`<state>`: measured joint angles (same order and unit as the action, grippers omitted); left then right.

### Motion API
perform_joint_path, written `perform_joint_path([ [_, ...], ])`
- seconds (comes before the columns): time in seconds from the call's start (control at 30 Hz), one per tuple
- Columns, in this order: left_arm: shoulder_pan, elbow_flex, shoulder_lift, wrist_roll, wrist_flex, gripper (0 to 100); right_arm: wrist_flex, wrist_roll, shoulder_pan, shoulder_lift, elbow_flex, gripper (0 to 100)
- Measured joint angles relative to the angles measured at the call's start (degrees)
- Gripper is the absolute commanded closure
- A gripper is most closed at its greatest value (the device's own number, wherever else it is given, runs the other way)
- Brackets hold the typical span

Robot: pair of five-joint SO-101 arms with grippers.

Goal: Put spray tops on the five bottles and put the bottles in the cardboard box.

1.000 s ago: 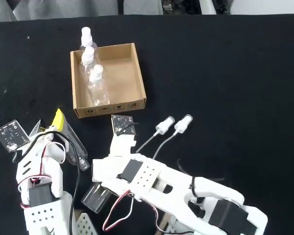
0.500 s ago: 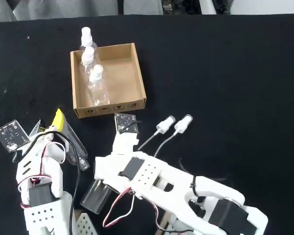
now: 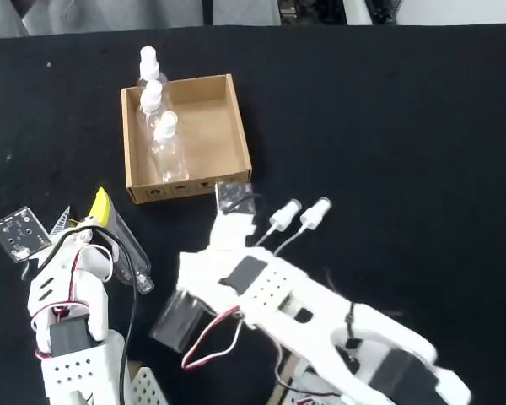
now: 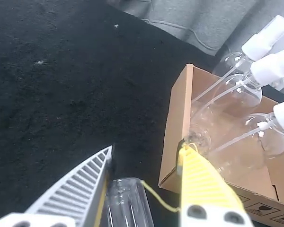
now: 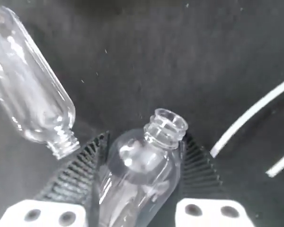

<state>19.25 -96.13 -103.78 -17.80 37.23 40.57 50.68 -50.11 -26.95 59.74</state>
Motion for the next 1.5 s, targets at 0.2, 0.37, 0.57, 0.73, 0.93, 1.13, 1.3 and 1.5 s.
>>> perform_joint_path([
  [0.2,0.00,0.00,0.00,0.00,0.00,79,4.57,-6.59,4.84,-7.82,0.00,88.5],
  [0.37,0.00,0.00,0.00,0.00,0.00,79,8.35,-13.63,9.14,-12.22,0.00,88.9],
  [0.57,0.00,0.00,0.00,0.00,0.00,79,10.37,-20.75,13.27,-14.86,0.00,97.5],
  [0.73,0.00,0.00,0.00,0.00,0.00,79,10.55,-28.13,15.03,-15.56,0.00,97.9],
  [0.93,0.00,0.00,0.00,0.00,0.00,79,13.89,-34.02,15.21,-15.56,0.00,97.9],
  [1.13,0.00,0.00,0.00,0.00,0.00,79,18.64,-44.22,15.21,-15.65,-2.11,98.1],
  [1.3,0.00,0.00,0.00,0.00,0.00,79,18.90,-50.55,15.21,-15.74,-2.20,97.9],
  [1.5,0.00,0.00,0.00,0.00,0.00,79,18.90,-55.38,15.21,-15.74,-2.20,96.9],
])
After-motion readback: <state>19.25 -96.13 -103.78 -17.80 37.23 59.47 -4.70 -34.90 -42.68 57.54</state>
